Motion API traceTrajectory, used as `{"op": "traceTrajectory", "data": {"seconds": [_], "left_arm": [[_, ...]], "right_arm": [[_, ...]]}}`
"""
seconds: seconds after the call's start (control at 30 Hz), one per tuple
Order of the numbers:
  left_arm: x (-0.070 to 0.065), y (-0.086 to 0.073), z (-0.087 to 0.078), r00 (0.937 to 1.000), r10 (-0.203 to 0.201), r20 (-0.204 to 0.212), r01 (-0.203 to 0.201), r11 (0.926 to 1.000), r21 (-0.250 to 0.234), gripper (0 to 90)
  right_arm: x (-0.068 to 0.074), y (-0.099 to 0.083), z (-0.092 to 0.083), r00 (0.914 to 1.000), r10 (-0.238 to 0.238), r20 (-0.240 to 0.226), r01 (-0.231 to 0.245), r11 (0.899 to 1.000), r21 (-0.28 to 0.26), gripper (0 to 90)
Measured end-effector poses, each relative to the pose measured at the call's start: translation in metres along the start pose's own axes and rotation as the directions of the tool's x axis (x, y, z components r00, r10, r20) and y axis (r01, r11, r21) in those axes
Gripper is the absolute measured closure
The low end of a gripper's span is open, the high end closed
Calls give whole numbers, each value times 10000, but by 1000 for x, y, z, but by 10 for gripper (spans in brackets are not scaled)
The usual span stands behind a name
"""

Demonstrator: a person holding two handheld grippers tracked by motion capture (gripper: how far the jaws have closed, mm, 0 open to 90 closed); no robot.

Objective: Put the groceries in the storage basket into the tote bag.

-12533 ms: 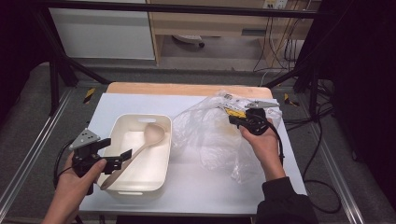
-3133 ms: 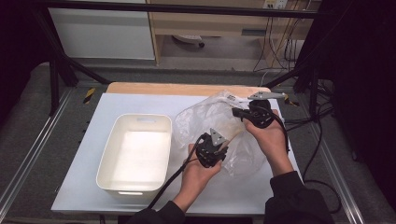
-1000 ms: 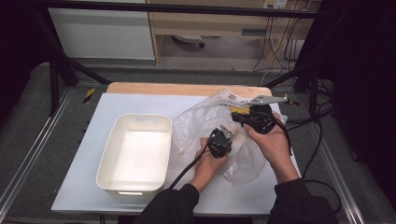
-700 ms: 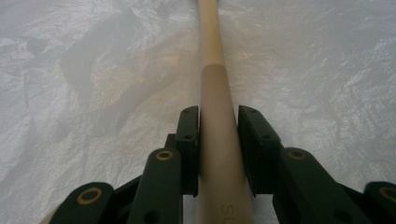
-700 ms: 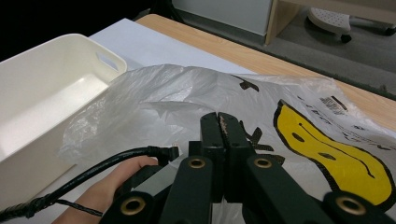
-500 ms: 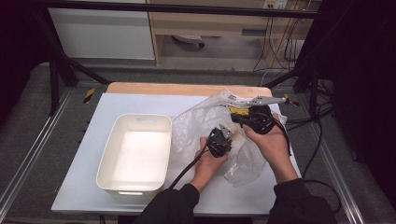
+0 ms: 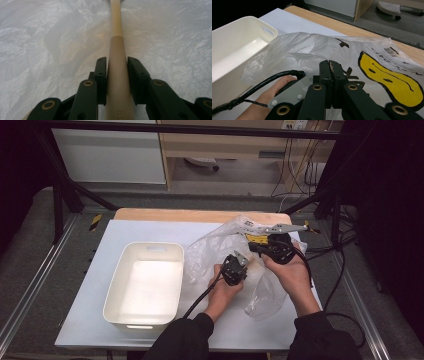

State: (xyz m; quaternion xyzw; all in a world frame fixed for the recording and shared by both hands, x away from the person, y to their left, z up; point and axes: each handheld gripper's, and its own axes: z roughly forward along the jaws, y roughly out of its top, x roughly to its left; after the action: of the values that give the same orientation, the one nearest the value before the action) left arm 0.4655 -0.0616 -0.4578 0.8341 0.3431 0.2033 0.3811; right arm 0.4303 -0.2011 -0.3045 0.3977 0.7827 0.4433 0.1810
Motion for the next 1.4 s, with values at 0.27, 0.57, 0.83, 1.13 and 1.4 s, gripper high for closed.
{"op": "traceTrajectory", "data": {"seconds": [0.27, 0.57, 0.83, 1.13, 1.4], "left_arm": [[2, 0, -10, 9994, -298, -191, 294, 9994, -174, 565], [1, -14, -48, 9978, -620, -213, 605, 9960, -661, 407], [3, -30, -88, 9973, -728, 136, 739, 9919, -1035, 315], [5, -37, -125, 9911, -1095, 763, 1187, 9845, -1287, 241], [3, -42, -151, 9855, -1077, 1312, 1279, 9792, -1574, 219]], "right_arm": [[-1, 1, 3, 10000, 39, -6, -39, 10000, 38, 900], [1, -2, 10, 9999, 94, -104, -92, 9998, 169, 900], [2, -14, 19, 9996, 209, -211, -201, 9991, 363, 900], [2, -22, 28, 9989, 349, -322, -340, 9990, 296, 900], [2, -40, 31, 9985, 413, -347, -402, 9986, 332, 900]]}}
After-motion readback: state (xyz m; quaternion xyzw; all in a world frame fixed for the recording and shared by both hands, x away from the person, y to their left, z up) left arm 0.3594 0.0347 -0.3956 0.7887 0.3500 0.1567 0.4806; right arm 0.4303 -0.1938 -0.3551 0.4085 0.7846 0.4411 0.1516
